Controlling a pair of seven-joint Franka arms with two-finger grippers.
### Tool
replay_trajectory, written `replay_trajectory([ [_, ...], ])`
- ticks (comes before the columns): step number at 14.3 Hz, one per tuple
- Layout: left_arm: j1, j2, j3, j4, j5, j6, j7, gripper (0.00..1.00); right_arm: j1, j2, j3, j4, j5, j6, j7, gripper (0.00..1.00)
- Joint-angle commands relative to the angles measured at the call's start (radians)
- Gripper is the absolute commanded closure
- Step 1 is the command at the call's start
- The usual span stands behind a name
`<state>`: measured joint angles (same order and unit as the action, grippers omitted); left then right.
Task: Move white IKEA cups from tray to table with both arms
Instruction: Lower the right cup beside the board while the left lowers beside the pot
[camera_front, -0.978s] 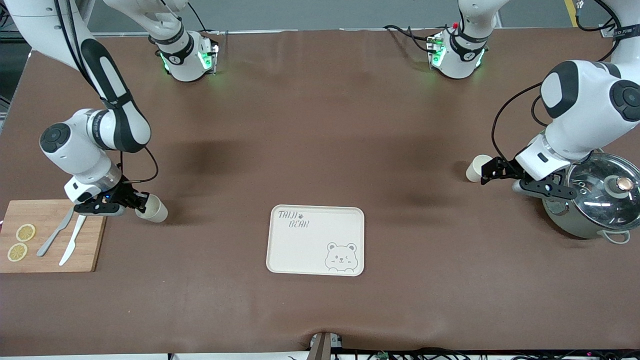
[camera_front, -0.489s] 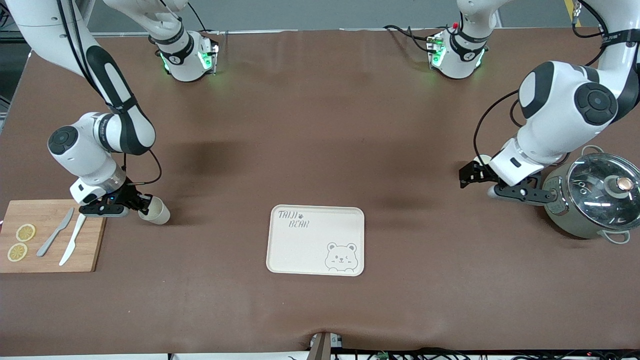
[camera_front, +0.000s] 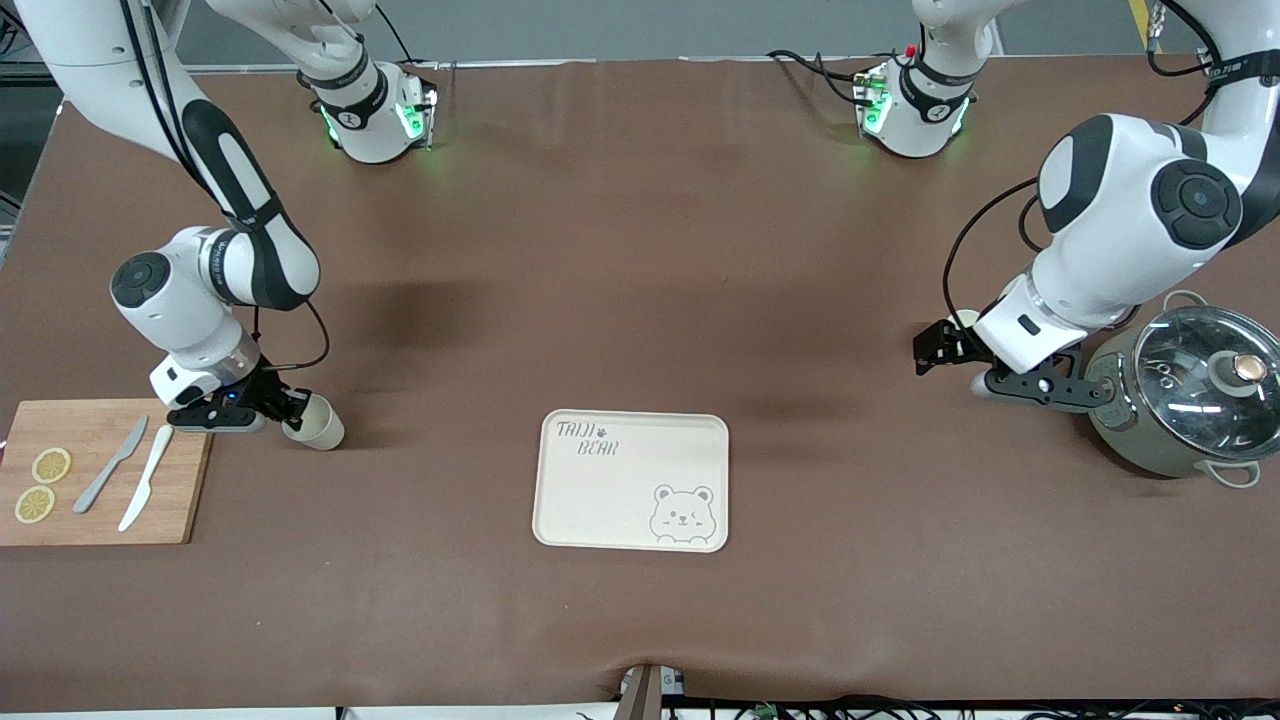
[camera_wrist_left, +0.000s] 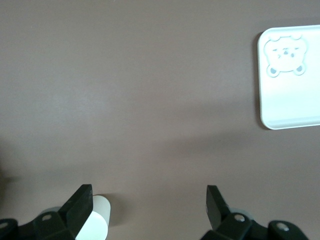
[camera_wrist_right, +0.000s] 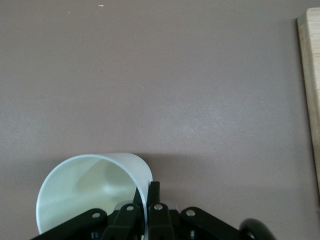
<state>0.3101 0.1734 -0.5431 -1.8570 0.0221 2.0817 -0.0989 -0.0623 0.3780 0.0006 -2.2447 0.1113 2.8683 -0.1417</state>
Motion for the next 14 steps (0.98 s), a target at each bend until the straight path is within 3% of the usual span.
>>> replay_trajectory([
  [1,-0.137,0.011,0.136,0.068,0.029,-0.064,-0.021,0.00,0.007,-0.005,-0.001,-0.013,0.028,0.017,-0.006,0.91],
  [4,-0.158,0.015,0.155,0.096,0.021,-0.075,-0.021,0.00,0.004,-0.001,0.001,-0.012,0.028,0.019,-0.006,0.39],
  [5,-0.172,0.015,0.173,0.105,0.021,-0.084,-0.021,0.00,0.004,-0.001,0.001,-0.010,0.028,0.017,-0.006,0.32],
  [6,-0.183,0.014,0.187,0.117,0.019,-0.095,-0.021,0.00,0.002,-0.001,-0.001,-0.010,0.028,0.017,-0.006,0.10],
  [7,-0.189,0.015,0.192,0.137,0.019,-0.115,-0.021,0.00,0.001,-0.001,0.001,-0.010,0.028,0.017,-0.007,0.00],
  [11,-0.204,0.020,0.198,0.200,0.021,-0.189,-0.021,0.00,-0.001,-0.013,-0.001,0.007,0.028,0.002,-0.019,0.00],
  [14,-0.207,0.012,0.215,0.223,0.027,-0.213,-0.016,0.00,-0.005,-0.054,-0.002,0.054,0.027,-0.151,-0.019,0.00],
])
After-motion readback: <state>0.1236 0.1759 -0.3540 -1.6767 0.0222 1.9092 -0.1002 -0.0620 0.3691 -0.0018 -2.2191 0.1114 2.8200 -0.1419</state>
